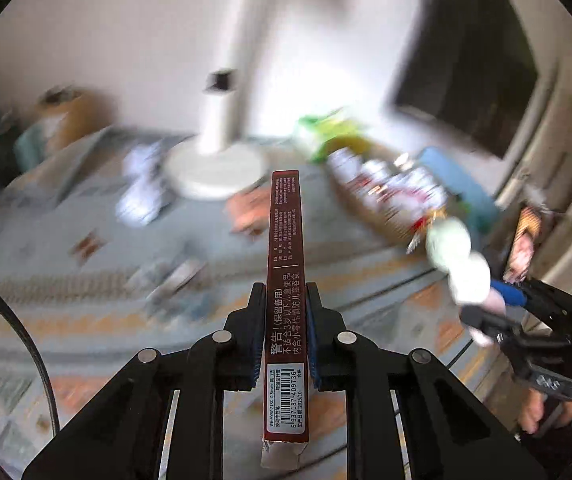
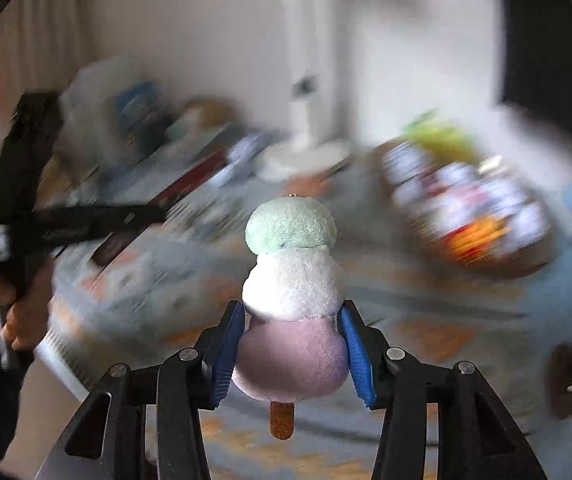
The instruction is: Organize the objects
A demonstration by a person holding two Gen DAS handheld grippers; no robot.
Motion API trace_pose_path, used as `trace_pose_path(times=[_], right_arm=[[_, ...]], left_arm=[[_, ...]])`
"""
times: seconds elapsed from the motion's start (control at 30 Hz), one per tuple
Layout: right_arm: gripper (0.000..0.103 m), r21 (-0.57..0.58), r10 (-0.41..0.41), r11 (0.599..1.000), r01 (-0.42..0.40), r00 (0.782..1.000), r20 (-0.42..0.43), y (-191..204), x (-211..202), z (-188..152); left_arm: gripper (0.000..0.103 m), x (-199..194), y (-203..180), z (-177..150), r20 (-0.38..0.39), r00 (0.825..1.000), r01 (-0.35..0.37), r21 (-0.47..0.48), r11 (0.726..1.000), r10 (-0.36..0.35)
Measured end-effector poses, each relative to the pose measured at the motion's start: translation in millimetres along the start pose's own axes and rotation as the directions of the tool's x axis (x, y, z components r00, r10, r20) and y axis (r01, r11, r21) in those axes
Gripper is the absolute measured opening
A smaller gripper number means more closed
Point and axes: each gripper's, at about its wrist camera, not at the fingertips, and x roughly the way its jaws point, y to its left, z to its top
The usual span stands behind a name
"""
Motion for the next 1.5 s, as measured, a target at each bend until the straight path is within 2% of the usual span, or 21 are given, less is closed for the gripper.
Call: trace_pose_path(times=[0.03, 0.13, 0.23, 0.3, 0.37, 0.47, 0.6, 0.63, 0.67, 0.7, 0.77, 0.83, 0.87, 1.1, 1.2, 1.33, 1.47, 1.5], right_arm=[[0.047, 0.023, -0.068, 0.998, 0.067, 0.997, 0.043, -13.1, -8.7, 9.9], [0.047, 0.147, -0.186, 0.975, 0.167, 0.974, 0.130, -51.2, -25.1, 34.8], [0.047, 0.273, -0.319, 0.927, 0.259, 0.925, 0.205, -81.9, -35.6, 52.0], [0.047, 0.328, -0.356, 0.904, 0.275, 0.908, 0.221, -102.1, -33.3, 62.0], [0.047, 0.355, -0.356, 0.896, 0.267, 0.909, 0.215, -115.9, -24.3, 70.8], [0.047, 0.374, -0.376, 0.885, 0.279, 0.901, 0.216, -131.1, -7.6, 81.7], [0.047, 0.400, -0.377, 0.878, 0.261, 0.894, 0.243, -142.6, 7.3, 83.4], [0.048, 0.403, -0.379, 0.876, 0.263, 0.893, 0.241, -144.1, 10.0, 83.6], [0.050, 0.404, -0.377, 0.876, 0.262, 0.896, 0.236, -146.1, 13.2, 82.7], [0.055, 0.404, -0.372, 0.877, 0.261, 0.901, 0.225, -148.8, 16.6, 81.9], [0.060, 0.397, -0.357, 0.880, 0.261, 0.914, 0.192, -153.9, 25.3, 83.5], [0.072, 0.413, -0.372, 0.871, 0.268, 0.908, 0.194, -153.2, 20.0, 76.7], [0.072, 0.419, -0.369, 0.871, 0.256, 0.904, 0.216, -151.7, 15.4, 73.9], [0.072, 0.376, -0.301, 0.905, 0.202, 0.926, 0.227, -133.4, 7.0, 68.6], [0.072, 0.324, -0.275, 0.927, 0.191, 0.932, 0.237, -109.2, 3.2, 71.4], [0.072, 0.216, -0.224, 0.962, 0.168, 0.938, 0.265, -59.3, -4.9, 79.5], [0.074, 0.145, -0.127, 0.985, 0.089, 0.953, 0.274, -15.5, -6.0, 85.1], [0.076, 0.128, -0.093, 0.990, 0.060, 0.958, 0.272, -1.6, -3.9, 86.7]], left_arm=[[0.015, 5.7, -9.4, 9.8, 0.014, 1.000, 0.016, 0.016, 1.000, -0.016], [0.015, 29.9, -45.2, 44.2, 0.027, 0.997, 0.068, 0.067, 0.995, -0.070], [0.015, 47.7, -69.3, 74.3, 0.047, 0.992, 0.111, 0.088, 0.990, -0.115], [0.015, 56.4, -80.3, 91.1, 0.068, 0.989, 0.127, 0.089, 0.988, -0.134], [0.015, 66.7, -91.5, 104.1, 0.085, 0.985, 0.139, 0.096, 0.986, -0.147], [0.015, 83.4, -108.0, 112.9, 0.093, 0.990, 0.089, 0.133, 0.987, -0.102], [0.017, 106.3, -114.3, 119.1, 0.114, 0.989, 0.077, 0.131, 0.988, -0.092], [0.022, 113.1, -113.1, 119.9, 0.129, 0.988, 0.063, 0.119, 0.991, -0.078], [0.040, 119.9, -112.0, 119.5, 0.125, 0.990, 0.048, 0.112, 0.993, -0.063], [0.044, 129.8, -111.0, 120.1, 0.100, 0.993, 0.045, 0.111, 0.993, -0.057], [0.044, 143.9, -107.0, 115.6, 0.037, 0.997, 0.065, 0.107, 0.992, -0.070], [0.044, 148.7, -100.3, 107.7, 0.015, 0.998, 0.053, 0.093, 0.994, -0.055], [0.044, 147.2, -97.4, 104.5, 0.017, 0.998, 0.051, 0.090, 0.995, -0.053], [0.044, 102.7, -68.4, 89.0, 0.055, 0.997, 0.042, 0.062, 0.997, -0.045], [0.044, 71.4, -47.0, 76.6, 0.090, 0.995, 0.048, 0.038, 0.998, -0.051], [0.048, 30.1, -5.6, 58.0, 0.128, 0.992, -0.012, -0.009, 1.000, 0.013], [0.074, -2.5, 48.6, 34.1, 0.135, 0.986, -0.085, -0.081, 0.993, 0.095], [0.074, -10.4, 65.1, 26.4, 0.136, 0.985, -0.094, -0.111, 0.989, 0.109]])
